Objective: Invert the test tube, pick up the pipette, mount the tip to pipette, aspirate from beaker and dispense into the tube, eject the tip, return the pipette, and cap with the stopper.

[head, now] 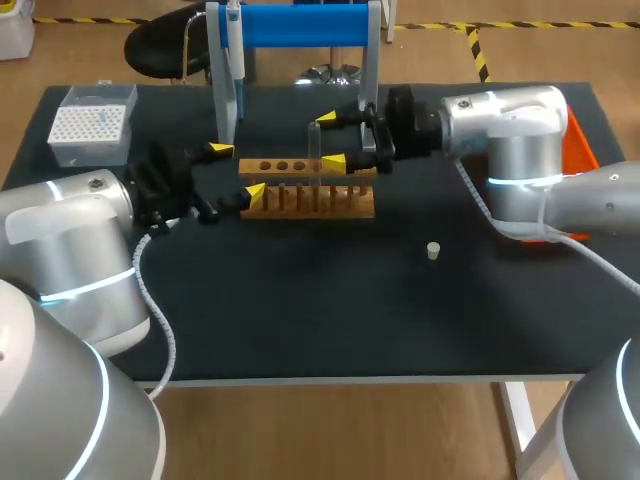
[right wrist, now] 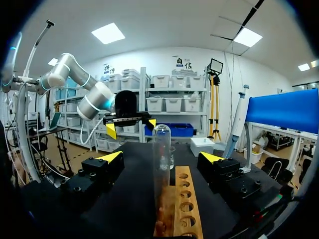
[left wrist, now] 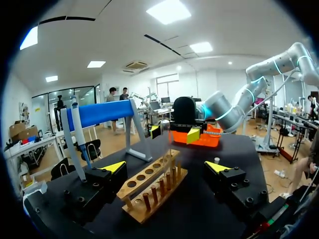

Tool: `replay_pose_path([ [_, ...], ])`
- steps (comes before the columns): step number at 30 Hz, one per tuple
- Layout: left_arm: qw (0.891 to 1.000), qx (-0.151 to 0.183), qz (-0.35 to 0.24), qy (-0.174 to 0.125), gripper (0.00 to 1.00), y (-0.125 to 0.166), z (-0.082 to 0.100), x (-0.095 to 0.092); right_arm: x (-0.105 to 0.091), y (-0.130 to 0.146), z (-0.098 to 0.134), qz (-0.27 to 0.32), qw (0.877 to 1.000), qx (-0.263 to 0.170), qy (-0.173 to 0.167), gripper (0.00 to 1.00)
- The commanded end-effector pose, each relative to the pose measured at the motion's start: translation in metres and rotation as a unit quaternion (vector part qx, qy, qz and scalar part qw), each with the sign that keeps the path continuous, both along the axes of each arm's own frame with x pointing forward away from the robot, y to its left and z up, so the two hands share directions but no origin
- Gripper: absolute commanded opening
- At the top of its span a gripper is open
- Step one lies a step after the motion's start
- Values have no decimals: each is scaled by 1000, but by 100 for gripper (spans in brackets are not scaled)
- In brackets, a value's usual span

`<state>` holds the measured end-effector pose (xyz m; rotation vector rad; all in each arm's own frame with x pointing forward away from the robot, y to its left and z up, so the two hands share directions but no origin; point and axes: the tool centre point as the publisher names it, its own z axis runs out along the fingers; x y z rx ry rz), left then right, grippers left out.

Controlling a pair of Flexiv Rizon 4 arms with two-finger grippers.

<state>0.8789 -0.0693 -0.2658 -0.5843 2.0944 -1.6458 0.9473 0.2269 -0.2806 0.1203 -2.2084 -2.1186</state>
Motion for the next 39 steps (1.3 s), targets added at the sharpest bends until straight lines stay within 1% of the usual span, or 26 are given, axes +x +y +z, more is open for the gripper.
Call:
replay_pose_path([
  [1,1000,1,2,-1,100,-1,-1,0,5,7,-4,5,1000,2,1,99],
  [4,1000,1,2,-1,100,-1,-1,0,5,11,-4,4,1000,3,1,95],
  [5,1000,1,2,-1,100,-1,-1,0,5,12,-4,4,1000,3,1,96],
  [8,1000,1,2,-1,100,-1,-1,0,4,15,-4,4,1000,4,1,93],
  [11,1000,1,2,-1,100,-1,-1,0,4,18,-6,3,1000,3,1,93],
  [17,1000,1,2,-1,100,-1,-1,0,5,21,-6,1,1000,4,3,87],
  [22,1000,1,2,-1,100,-1,-1,0,4,21,-5,-2,1000,6,5,79],
  [23,1000,1,2,-1,100,-1,-1,0,4,21,-5,-2,1000,7,6,74],
  [24,1000,1,2,-1,100,-1,-1,0,4,22,-6,-2,1000,7,6,73],
  [29,1000,1,2,-1,100,-1,-1,0,3,22,-6,-1,1000,8,8,56],
  [31,1000,1,2,-1,100,-1,-1,0,3,22,-6,-1,1000,9,8,53],
  [36,1000,1,2,-1,100,-1,-1,0,0,23,-6,-1,1000,8,8,49],
  [39,1000,1,2,-1,100,-1,-1,0,-1,23,-6,-1,1000,8,9,42],
])
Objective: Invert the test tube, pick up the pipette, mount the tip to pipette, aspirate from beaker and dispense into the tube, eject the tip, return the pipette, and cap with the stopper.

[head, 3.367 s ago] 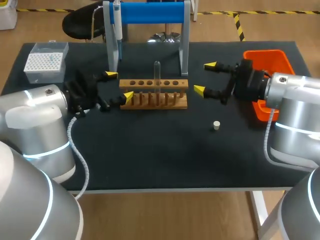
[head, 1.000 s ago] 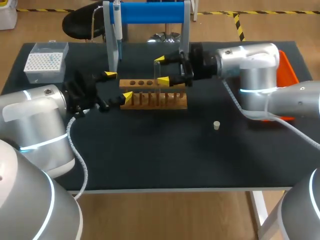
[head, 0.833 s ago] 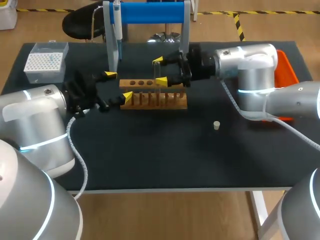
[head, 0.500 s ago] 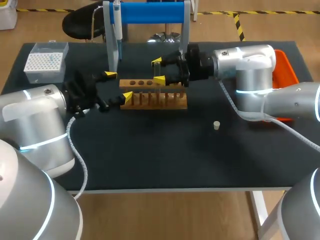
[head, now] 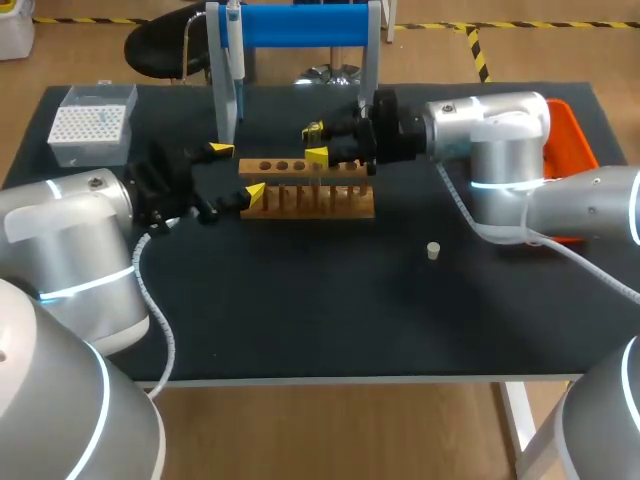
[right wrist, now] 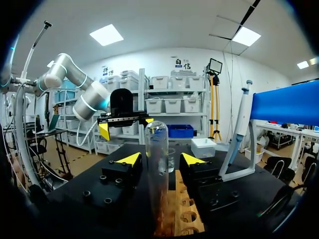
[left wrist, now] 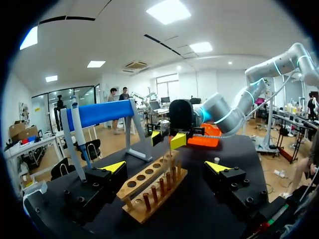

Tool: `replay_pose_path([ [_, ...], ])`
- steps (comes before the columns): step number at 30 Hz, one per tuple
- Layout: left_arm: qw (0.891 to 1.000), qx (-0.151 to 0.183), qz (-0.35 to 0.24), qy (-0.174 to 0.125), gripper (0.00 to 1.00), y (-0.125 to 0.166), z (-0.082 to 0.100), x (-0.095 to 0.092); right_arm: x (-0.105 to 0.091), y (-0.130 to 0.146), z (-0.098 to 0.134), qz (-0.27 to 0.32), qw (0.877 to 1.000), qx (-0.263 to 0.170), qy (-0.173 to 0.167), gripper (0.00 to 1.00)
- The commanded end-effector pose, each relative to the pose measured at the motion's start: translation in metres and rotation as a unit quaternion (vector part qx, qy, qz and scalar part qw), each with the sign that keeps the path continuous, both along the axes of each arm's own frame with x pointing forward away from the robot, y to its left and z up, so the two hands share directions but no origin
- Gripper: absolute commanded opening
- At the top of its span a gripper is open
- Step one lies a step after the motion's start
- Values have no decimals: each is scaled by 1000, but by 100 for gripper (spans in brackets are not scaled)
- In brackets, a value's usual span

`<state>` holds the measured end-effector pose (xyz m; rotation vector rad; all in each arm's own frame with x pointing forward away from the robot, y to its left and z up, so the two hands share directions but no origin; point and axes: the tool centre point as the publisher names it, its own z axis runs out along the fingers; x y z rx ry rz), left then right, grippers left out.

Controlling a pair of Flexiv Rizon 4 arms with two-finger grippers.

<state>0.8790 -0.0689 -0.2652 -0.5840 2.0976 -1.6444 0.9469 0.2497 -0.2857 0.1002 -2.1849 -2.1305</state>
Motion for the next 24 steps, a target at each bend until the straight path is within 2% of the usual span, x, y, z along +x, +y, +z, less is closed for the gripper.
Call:
replay_pose_path([
  [1,1000,0,3,-1,100,-2,-1,0,-1,0,-1,1,1000,1,0,35],
  [4,1000,0,3,-1,100,-2,-1,0,-1,0,-1,0,1000,1,1,20],
  [6,1000,0,3,-1,100,-2,-1,0,-1,0,-1,-1,1000,1,1,0],
  [24,1000,0,3,-1,100,-2,-1,0,-3,-1,8,-5,1000,1,-4,0],
])
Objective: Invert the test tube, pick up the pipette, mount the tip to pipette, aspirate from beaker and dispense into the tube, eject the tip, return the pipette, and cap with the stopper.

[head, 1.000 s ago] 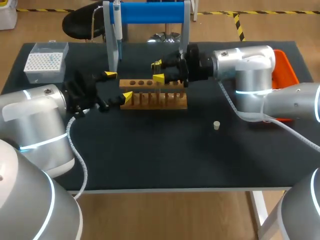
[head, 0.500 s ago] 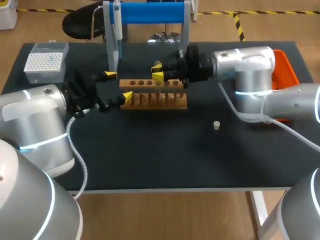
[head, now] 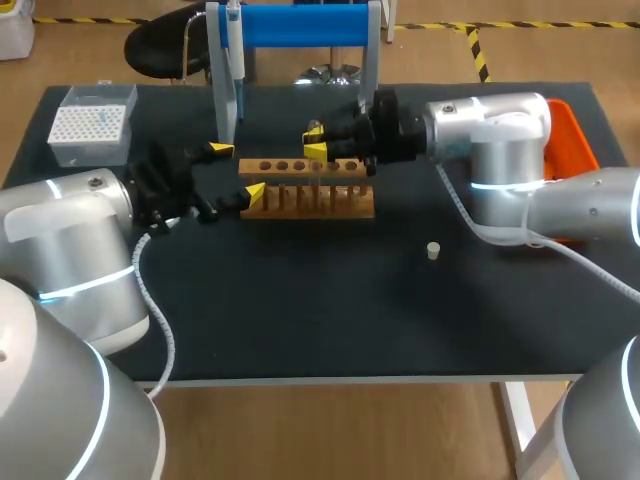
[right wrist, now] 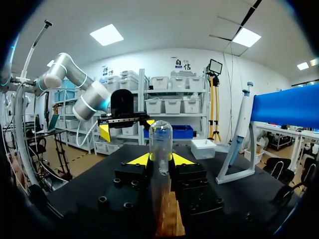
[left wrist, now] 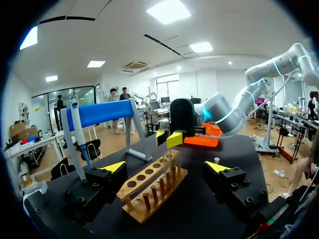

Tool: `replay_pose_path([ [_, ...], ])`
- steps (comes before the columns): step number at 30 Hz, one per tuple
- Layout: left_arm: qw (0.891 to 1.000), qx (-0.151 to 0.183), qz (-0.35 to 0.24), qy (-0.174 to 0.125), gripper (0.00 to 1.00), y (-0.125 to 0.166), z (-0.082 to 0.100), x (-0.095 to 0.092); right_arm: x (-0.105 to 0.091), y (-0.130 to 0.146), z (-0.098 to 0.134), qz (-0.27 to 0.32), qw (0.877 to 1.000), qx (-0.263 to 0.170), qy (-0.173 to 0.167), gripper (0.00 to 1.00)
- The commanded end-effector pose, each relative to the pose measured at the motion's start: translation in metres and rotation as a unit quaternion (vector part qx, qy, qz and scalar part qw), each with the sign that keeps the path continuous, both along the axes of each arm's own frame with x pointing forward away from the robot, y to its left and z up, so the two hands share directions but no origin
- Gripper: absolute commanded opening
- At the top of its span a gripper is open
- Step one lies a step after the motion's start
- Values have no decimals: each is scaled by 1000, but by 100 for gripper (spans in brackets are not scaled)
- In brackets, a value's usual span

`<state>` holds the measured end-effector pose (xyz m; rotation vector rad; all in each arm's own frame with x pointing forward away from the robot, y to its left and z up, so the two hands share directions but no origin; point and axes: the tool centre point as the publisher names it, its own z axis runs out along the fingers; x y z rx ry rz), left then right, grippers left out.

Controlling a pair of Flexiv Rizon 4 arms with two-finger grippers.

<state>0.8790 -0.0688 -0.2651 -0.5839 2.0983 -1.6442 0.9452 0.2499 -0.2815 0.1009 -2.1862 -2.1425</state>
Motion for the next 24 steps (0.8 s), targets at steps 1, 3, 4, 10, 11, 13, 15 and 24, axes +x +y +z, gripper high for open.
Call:
replay_pose_path([
  [1,1000,0,3,-1,100,-2,-1,0,-1,-2,4,-2,1000,-1,-1,0],
  [3,1000,0,3,-1,100,-2,-1,0,0,-2,5,-3,1000,-2,-1,0],
  [4,1000,0,3,-1,100,-2,-1,0,-1,-2,6,-4,1000,-2,-2,0],
  [10,1000,0,3,-1,100,-2,-1,0,-1,-5,11,-4,1000,-4,-4,0],
  [11,1000,0,3,-1,100,-2,-1,0,-1,-5,11,-4,1000,-5,-4,0],
  [13,1000,0,3,-1,100,-2,-1,0,-2,-6,13,-4,1000,-5,-5,0],
  [15,1000,0,3,-1,100,-2,-1,0,-4,-7,16,-4,1000,-4,-5,0],
  [24,1000,0,3,-1,100,-2,-1,0,-3,-8,24,-8,1000,-1,-7,0],
])
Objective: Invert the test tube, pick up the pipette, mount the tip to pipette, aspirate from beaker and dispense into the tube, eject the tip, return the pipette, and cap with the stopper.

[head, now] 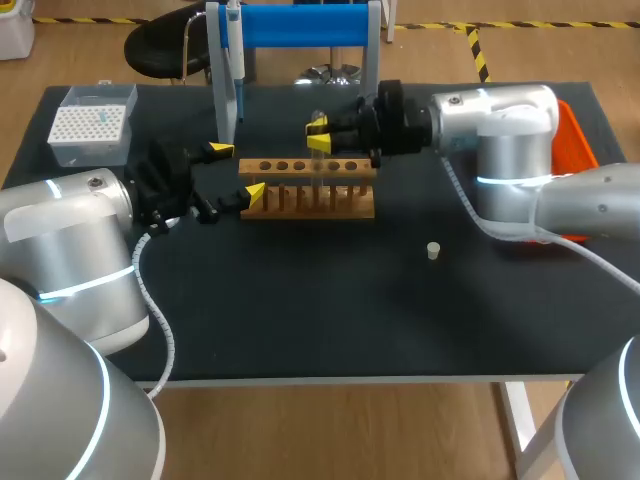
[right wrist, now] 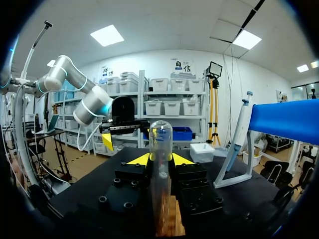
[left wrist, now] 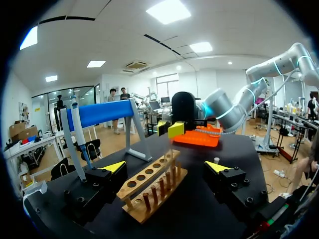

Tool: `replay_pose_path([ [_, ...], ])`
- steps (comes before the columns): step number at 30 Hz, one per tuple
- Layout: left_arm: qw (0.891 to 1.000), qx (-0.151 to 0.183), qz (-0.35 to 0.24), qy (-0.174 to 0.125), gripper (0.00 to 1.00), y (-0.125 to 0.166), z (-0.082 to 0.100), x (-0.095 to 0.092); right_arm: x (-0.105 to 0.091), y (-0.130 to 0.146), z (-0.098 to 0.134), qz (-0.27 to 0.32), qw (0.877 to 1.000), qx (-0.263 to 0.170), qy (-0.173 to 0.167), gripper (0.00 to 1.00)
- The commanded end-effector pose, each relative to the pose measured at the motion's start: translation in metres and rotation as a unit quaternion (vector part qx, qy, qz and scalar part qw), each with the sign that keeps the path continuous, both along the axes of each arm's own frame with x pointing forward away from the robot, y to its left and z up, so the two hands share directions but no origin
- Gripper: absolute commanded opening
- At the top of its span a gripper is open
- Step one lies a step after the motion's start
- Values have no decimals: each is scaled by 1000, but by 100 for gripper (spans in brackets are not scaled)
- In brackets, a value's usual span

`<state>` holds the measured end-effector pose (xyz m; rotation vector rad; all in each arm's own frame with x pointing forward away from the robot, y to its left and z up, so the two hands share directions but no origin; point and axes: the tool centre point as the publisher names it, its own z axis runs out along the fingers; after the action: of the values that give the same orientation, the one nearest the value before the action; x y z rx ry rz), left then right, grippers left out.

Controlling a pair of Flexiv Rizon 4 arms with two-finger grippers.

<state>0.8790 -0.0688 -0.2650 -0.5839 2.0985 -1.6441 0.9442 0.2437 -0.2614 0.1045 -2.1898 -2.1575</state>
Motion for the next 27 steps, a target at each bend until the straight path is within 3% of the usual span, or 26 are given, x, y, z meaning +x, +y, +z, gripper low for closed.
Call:
replay_pose_path([
  [1,1000,0,3,-2,100,-2,-1,0,-2,-2,5,-5,1000,-4,-1,0],
  [27,1000,0,3,-2,100,-2,-1,0,-5,3,24,-11,1000,-6,-11,0],
])
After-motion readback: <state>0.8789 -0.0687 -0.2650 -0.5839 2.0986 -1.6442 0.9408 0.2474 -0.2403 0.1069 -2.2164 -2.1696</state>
